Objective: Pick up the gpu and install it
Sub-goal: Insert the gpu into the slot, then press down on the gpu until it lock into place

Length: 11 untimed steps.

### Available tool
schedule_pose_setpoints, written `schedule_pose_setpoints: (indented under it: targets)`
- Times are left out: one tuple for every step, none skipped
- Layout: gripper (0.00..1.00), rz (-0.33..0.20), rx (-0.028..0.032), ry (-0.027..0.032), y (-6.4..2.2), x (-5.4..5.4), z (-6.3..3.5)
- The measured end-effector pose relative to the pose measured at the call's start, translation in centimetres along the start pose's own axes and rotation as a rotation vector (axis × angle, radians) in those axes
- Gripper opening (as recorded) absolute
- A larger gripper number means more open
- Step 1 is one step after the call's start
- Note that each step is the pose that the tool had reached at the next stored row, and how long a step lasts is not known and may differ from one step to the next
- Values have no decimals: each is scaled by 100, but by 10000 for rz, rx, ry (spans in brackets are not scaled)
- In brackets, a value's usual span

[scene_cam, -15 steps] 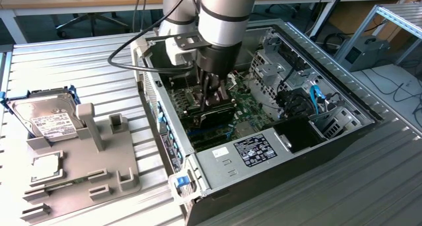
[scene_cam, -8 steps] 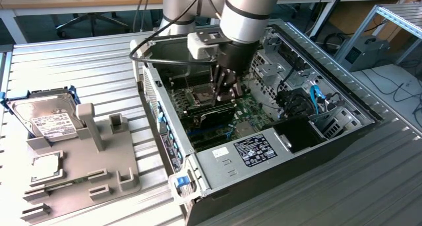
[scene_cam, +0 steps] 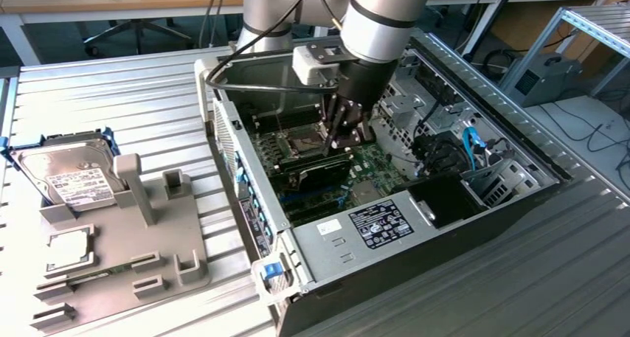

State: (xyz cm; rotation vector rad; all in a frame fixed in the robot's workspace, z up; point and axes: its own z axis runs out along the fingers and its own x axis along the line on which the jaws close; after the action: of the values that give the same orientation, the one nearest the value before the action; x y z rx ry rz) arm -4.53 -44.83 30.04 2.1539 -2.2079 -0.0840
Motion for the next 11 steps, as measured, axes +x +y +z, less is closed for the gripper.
schedule_pose_setpoints:
  targets:
    - [11, -1, 0, 0, 0, 0, 0]
    - [11, -1, 0, 0, 0, 0, 0]
    - [11, 0, 0, 0, 0, 0, 0]
    - [11, -1, -1, 1, 5, 0, 1]
    - [11, -2, 0, -1, 33, 1, 6]
    - [11, -2, 0, -3, 55, 1, 11]
    - [11, -2, 0, 0, 95, 2, 18]
    - [11, -1, 0, 0, 183, 5, 36]
    - [11, 0, -1, 1, 235, 6, 47]
    - [11, -1, 0, 0, 286, 7, 59]
    - [11, -1, 0, -1, 311, 7, 69]
